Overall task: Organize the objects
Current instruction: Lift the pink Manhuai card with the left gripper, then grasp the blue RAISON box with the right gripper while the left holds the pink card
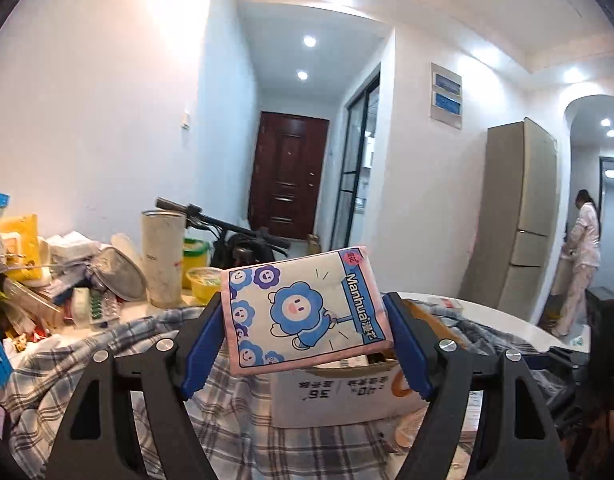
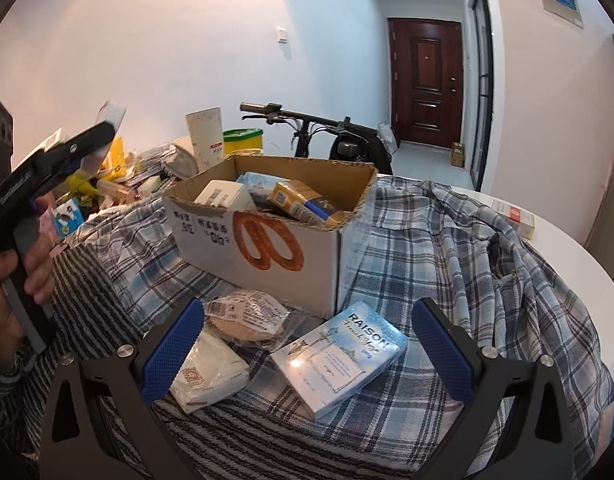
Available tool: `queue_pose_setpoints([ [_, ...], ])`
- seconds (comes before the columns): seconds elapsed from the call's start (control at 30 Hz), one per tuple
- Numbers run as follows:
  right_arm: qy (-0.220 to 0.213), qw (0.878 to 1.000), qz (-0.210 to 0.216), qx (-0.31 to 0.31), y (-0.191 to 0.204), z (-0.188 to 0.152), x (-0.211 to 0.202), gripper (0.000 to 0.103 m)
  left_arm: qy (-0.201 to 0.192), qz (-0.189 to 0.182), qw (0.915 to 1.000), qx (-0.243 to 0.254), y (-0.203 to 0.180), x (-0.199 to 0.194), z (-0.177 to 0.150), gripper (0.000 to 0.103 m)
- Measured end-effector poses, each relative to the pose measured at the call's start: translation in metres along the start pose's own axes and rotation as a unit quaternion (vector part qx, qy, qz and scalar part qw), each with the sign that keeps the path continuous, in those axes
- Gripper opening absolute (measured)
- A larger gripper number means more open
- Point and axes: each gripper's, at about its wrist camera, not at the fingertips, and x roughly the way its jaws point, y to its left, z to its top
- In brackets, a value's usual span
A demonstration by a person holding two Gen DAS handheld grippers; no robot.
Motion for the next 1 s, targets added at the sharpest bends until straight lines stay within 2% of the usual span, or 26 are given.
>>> queue_pose_setpoints([
  [0.17,0.017,1.000,0.016,-0.016,0.007,0.000,0.007,0.103,0.010,0.000,0.9989,0.045,-0.020,0.001,-0.005,0.078],
  [0.23,0.032,0.999,0.039,-0.007,0.001,0.001,0.009,0.103,0.010,-0.005,0.9979,0.064,-0.028,0.002,-0.008,0.078],
  [0.3,0.067,0.996,0.054,-0.029,-0.002,0.005,0.014,0.103,0.010,-0.008,0.9970,0.077,-0.035,0.002,-0.011,0.078],
  [0.4,0.142,0.985,0.013,-0.096,-0.006,0.003,0.033,0.103,0.014,-0.014,0.9969,0.076,-0.036,0.004,-0.013,0.078],
  [0.43,0.154,0.983,0.010,-0.098,-0.010,0.001,0.039,0.103,0.015,-0.014,0.9970,0.074,-0.035,0.004,-0.013,0.078],
  [0.53,0.211,0.974,0.048,-0.063,-0.025,-0.003,0.063,0.103,0.021,-0.016,0.9975,0.066,-0.031,0.007,-0.013,0.078],
  [0.57,0.220,0.972,0.049,-0.062,-0.026,-0.004,0.068,0.103,0.021,-0.015,0.9976,0.064,-0.029,0.008,-0.013,0.078],
  [0.7,0.236,0.967,0.025,-0.093,-0.021,-0.003,0.077,0.103,0.026,-0.015,0.9977,0.060,-0.027,0.010,-0.014,0.078],
  [0.87,0.266,0.951,0.018,-0.158,-0.015,-0.004,0.091,0.103,0.027,-0.015,0.9976,0.062,-0.027,0.010,-0.014,0.078],
  [0.93,0.275,0.944,0.028,-0.177,-0.014,-0.006,0.096,0.103,0.027,-0.015,0.9976,0.062,-0.027,0.011,-0.015,0.078],
  [1.0,0.274,0.945,0.046,-0.171,-0.019,-0.005,0.097,0.103,0.027,-0.015,0.9977,0.061,-0.027,0.011,-0.015,0.078],
])
